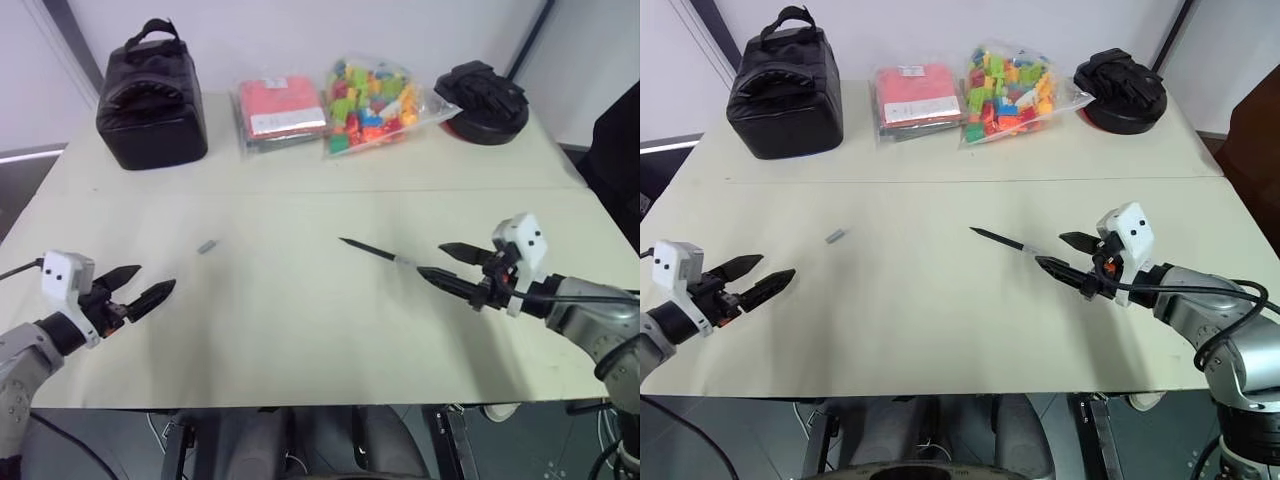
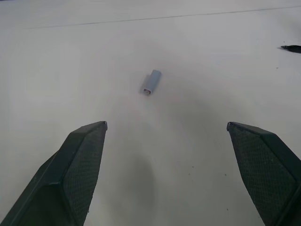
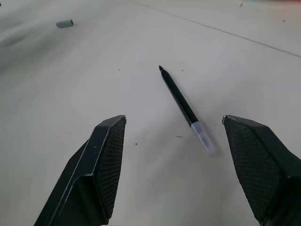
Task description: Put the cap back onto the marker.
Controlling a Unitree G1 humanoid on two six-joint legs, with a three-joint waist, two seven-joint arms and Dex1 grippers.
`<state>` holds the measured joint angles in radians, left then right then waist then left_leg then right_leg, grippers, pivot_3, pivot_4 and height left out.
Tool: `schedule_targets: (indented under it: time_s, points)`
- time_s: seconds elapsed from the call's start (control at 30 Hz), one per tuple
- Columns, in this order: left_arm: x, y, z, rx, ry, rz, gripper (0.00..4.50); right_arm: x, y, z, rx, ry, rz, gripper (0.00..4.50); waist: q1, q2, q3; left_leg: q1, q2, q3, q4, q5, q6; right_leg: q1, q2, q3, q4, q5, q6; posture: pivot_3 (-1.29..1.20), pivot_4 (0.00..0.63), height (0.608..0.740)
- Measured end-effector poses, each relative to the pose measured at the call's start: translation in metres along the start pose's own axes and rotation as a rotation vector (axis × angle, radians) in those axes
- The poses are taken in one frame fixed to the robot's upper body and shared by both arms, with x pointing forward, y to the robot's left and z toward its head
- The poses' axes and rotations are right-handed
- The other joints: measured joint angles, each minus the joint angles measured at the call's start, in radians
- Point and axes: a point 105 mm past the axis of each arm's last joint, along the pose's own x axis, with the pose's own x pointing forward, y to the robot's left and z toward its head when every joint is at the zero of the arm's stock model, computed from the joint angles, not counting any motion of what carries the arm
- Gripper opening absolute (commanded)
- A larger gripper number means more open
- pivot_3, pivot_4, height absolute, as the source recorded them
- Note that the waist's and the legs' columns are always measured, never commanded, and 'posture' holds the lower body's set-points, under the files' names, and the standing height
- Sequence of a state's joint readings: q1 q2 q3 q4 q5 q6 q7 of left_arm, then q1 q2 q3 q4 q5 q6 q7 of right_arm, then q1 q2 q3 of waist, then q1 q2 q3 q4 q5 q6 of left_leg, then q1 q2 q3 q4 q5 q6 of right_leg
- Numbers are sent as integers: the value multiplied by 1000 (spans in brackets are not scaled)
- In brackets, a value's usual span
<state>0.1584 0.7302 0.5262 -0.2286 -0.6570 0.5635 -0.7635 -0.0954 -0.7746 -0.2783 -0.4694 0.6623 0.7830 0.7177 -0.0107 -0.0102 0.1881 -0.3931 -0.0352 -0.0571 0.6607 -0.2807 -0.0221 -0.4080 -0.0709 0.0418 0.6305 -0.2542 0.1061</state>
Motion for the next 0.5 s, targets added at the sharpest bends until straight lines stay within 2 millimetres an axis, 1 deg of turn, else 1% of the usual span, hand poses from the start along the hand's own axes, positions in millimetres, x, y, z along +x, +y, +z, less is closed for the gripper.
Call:
schedule_targets:
  time_s: [0.3,0.5]
  points:
    - [0,3,-5,-3,9,22,4276,0,0,1,-5,-3,1,3386,0,0,0,0,0,0,0,0,0,0,0,0,0,0,0,0,150,740]
    - [0,4,-5,-3,10,29,4276,4,2,-2,-8,-1,16,3386,0,0,0,0,0,0,0,0,0,0,0,0,0,0,0,0,150,740]
